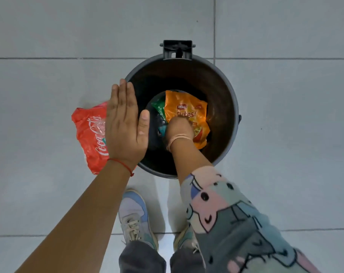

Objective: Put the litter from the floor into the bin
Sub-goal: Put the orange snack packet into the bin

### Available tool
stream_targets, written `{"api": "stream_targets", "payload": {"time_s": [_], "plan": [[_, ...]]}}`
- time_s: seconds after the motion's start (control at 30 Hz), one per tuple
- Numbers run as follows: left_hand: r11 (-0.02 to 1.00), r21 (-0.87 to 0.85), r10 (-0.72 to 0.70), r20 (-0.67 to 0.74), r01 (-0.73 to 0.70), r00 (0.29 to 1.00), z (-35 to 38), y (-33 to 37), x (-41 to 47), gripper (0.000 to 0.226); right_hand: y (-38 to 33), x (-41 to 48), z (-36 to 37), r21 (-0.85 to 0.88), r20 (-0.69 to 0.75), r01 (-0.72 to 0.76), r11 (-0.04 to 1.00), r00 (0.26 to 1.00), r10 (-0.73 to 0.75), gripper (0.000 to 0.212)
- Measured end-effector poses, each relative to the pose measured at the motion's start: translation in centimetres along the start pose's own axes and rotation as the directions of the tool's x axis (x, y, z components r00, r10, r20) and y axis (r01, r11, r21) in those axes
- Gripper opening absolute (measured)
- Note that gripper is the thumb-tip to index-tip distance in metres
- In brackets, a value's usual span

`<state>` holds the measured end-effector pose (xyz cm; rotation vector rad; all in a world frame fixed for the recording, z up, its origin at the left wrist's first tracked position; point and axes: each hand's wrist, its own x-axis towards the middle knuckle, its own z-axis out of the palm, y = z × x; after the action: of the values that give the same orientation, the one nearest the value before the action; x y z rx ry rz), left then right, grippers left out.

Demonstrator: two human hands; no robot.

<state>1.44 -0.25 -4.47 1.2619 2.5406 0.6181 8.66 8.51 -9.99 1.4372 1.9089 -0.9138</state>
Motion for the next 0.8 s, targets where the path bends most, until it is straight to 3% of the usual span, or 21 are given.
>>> {"api": "stream_targets", "payload": {"time_s": [0.07, 0.13, 0.2, 0.23, 0.27, 0.3, 0.43, 0.67, 0.8], "plan": [[1.0, -0.007, -0.004, 0.009, 0.004, 1.0, 0.0, -0.1, 0.0, 0.062, -0.3, 0.0, -0.4, -0.004, -0.03, 0.005, 1.0, 1.0, -0.006, 0.031], [1.0, -0.003, -0.008, 0.015, 0.008, 1.0, -0.1, -0.1, 0.0, 0.062, -0.2, -1.3, -1.2, -0.054, -0.262, 0.146, 0.988, 0.952, -0.155, 0.043], [1.0, 0.012, -0.015, 0.028, 0.014, 0.999, -0.1, 0.0, 0.0, 0.062, 0.6, -3.7, -2.9, -0.199, -0.6, 0.313, 0.929, 0.711, -0.368, 0.049], [1.0, 0.019, -0.02, 0.035, 0.02, 0.999, -0.1, 0.0, 0.0, 0.063, 1.3, -4.7, -3.7, -0.263, -0.701, 0.329, 0.907, 0.581, -0.414, 0.051], [0.999, 0.026, -0.026, 0.043, 0.025, 0.999, -0.1, 0.0, -0.1, 0.063, 2.2, -5.5, -4.5, -0.29, -0.745, 0.326, 0.9, 0.513, -0.426, 0.053], [0.999, 0.035, -0.032, 0.05, 0.03, 0.998, -0.1, 0.0, -0.1, 0.064, 3.3, -5.8, -5.1, -0.295, -0.745, 0.312, 0.903, 0.517, -0.421, 0.056], [0.998, 0.064, -0.032, 0.082, 0.027, 0.996, -0.2, 0.2, 0.0, 0.075, 6.6, -4.9, -6.3, -0.294, -0.561, 0.253, 0.922, 0.735, -0.381, 0.065], [0.998, 0.056, -0.017, 0.1, 0.012, 0.995, -0.5, 0.4, 0.0, 0.079, 7.1, -4.1, -5.5, -0.344, -0.565, 0.257, 0.903, 0.712, -0.418, 0.07], [0.989, -0.064, -0.138, -0.103, 0.132, 0.985, -1.0, -0.7, -0.7, 0.068, 7.0, -4.2, -5.5, -0.343, -0.573, 0.254, 0.905, 0.707, -0.415, 0.07]]}}
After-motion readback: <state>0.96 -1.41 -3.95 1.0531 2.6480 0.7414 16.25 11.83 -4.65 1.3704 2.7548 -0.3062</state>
